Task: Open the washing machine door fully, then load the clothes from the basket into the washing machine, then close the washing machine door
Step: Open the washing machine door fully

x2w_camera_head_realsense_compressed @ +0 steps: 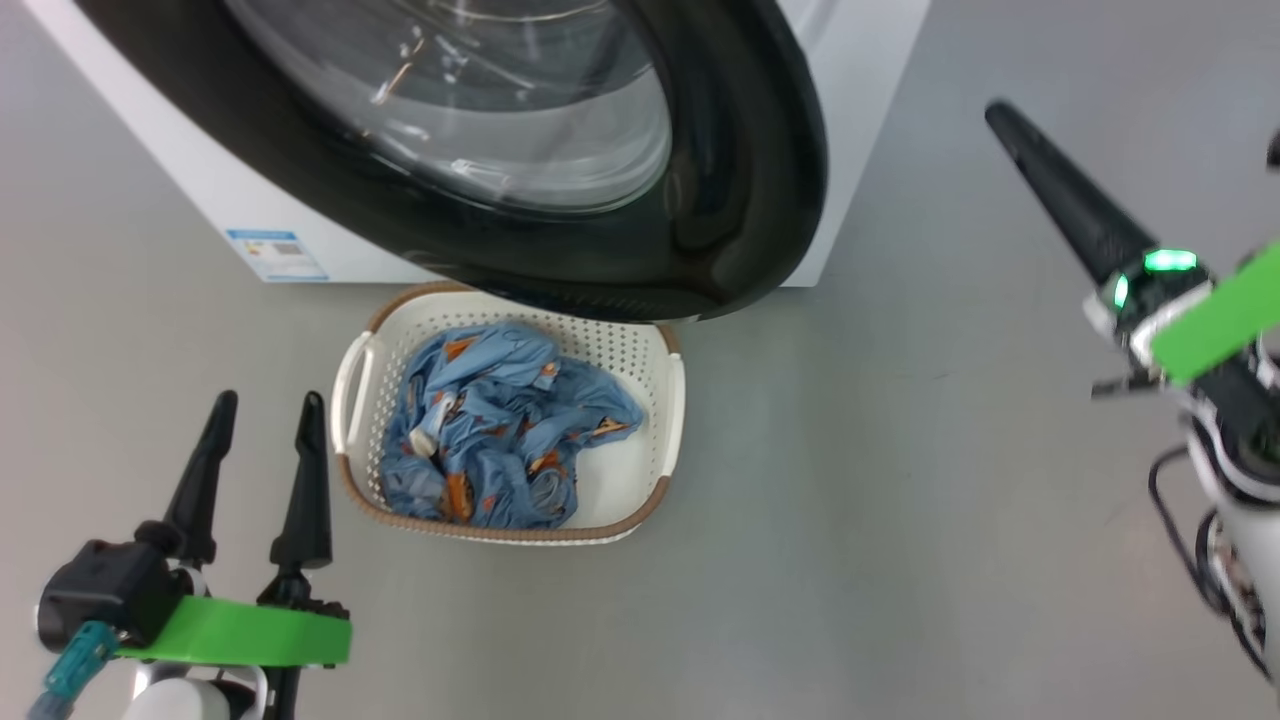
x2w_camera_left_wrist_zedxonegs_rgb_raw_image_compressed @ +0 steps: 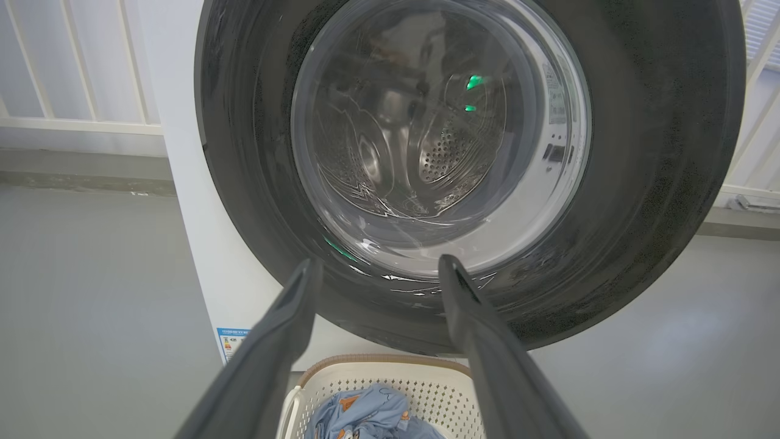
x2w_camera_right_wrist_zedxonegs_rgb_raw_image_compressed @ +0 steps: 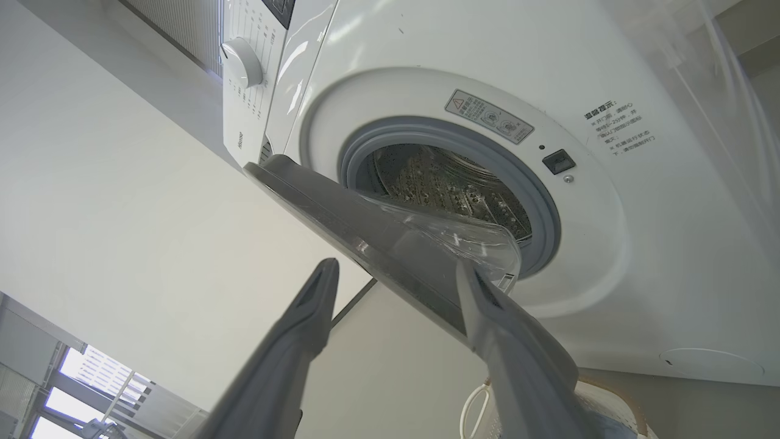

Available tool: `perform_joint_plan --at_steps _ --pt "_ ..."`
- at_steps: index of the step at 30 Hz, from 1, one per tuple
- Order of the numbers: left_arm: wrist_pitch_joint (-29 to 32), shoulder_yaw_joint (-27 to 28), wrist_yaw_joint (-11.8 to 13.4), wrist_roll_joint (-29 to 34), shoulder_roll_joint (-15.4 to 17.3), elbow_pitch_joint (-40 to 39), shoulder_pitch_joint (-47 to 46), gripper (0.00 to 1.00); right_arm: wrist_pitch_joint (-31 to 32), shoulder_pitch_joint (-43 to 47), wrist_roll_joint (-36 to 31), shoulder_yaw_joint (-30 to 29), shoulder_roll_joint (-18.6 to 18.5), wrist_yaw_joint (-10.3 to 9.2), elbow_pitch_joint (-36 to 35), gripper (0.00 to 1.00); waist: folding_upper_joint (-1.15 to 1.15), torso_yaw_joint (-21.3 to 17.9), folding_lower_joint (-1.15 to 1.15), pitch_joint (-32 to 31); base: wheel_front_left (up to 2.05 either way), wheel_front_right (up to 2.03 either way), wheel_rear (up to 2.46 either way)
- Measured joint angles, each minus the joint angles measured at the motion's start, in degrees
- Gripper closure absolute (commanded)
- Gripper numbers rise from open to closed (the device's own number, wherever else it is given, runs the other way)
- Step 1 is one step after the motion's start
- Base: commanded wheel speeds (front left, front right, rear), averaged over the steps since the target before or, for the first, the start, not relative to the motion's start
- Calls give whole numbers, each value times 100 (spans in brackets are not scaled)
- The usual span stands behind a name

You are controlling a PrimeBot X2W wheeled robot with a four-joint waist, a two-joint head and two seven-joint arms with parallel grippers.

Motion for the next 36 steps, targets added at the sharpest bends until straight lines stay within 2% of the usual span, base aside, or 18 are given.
perform_joint_plan --at_steps 11,15,20,23,26,27,32,36 --pt "0 132 0 24 12 -87 210 0 -1494 1288 -1036 236 -169 1 -1098 0 0 -324 0 -159 0 0 0" --pt "0 183 0 34 13 -135 211 0 -2142 1656 -1629 530 -233 1 -1159 0 0 -398 0 -191 0 0 0" --pt "0 223 0 71 14 -201 245 0 -2881 1906 -2347 690 -254 1 -902 0 0 -457 0 -236 0 0 0" --pt "0 231 0 77 14 -224 331 0 -3029 2033 -2764 645 -158 1 -679 0 0 -469 0 -253 0 0 0" --pt "0 243 0 83 14 -247 338 0 -3041 2162 -3112 465 101 1 -514 0 0 -466 0 -272 0 0 0" --pt "0 255 0 85 13 -269 341 0 -3042 2208 -3409 221 312 1 -505 0 0 -462 0 -281 0 0 0" --pt "0 259 0 107 7 -310 394 0 -3042 2403 -4515 37 475 2 -441 0 0 -430 0 -303 0 0 0" --pt "0 280 0 127 -9 -325 463 0 -3042 2548 -4771 -122 730 2 -378 0 0 -410 0 -324 0 0 0"
